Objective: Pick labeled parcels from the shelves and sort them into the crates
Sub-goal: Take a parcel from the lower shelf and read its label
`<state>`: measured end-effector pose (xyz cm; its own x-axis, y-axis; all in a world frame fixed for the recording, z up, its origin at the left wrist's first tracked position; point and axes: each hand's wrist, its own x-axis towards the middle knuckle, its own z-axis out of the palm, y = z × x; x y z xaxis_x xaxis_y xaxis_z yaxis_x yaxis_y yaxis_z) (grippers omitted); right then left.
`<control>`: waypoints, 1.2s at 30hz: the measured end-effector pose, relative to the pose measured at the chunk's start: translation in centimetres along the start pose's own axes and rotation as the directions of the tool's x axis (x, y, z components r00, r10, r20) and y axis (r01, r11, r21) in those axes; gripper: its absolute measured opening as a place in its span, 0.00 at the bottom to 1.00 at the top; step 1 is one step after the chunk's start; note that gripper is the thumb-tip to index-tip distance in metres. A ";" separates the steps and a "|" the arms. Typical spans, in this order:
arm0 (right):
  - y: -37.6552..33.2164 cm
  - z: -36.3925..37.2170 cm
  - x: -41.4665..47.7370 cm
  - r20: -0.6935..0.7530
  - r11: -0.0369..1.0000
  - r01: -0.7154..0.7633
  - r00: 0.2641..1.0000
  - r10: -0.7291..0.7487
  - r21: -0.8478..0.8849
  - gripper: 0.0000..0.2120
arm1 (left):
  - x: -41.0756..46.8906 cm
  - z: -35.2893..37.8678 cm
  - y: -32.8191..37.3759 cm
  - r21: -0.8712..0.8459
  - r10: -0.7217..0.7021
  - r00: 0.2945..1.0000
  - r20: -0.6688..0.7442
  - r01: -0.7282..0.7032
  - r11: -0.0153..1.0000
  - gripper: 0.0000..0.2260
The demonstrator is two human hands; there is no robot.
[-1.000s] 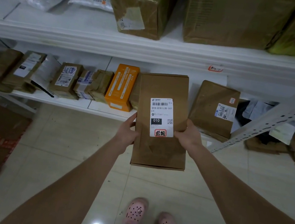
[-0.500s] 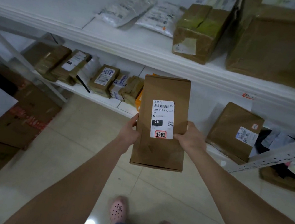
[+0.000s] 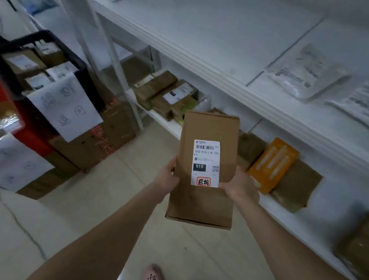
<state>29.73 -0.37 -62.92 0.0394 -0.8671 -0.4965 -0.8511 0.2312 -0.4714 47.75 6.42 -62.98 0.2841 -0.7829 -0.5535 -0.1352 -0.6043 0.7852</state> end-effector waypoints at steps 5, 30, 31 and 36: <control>-12.5 5.9 1.1 0.072 0.994 0.077 0.995 -0.071 -0.074 0.32 | 1.8 -12.6 -1.6 -0.053 -0.029 0.993 -0.113 0.023 0.998 0.32; -63.9 34.2 7.5 0.402 0.723 0.625 0.767 -0.500 -0.293 0.17 | 11.8 -59.5 -7.9 -0.508 -0.419 0.708 -0.568 0.098 0.856 0.22; -65.4 35.6 7.3 0.421 0.714 0.638 0.754 -0.504 -0.288 0.17 | 11.8 -61.1 -8.6 -0.523 -0.434 0.697 -0.571 0.098 0.847 0.22; -71.5 42.4 5.1 0.482 0.673 0.685 0.706 -0.519 -0.279 0.20 | 12.3 -69.1 -12.7 -0.551 -0.475 0.649 -0.594 0.102 0.828 0.26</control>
<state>112.99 -2.61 -62.70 0.7217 -0.5192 -0.4578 -0.6919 -0.5614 -0.4540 118.53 14.72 -60.58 0.8125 -0.1330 -0.5675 0.4403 -0.4981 0.7470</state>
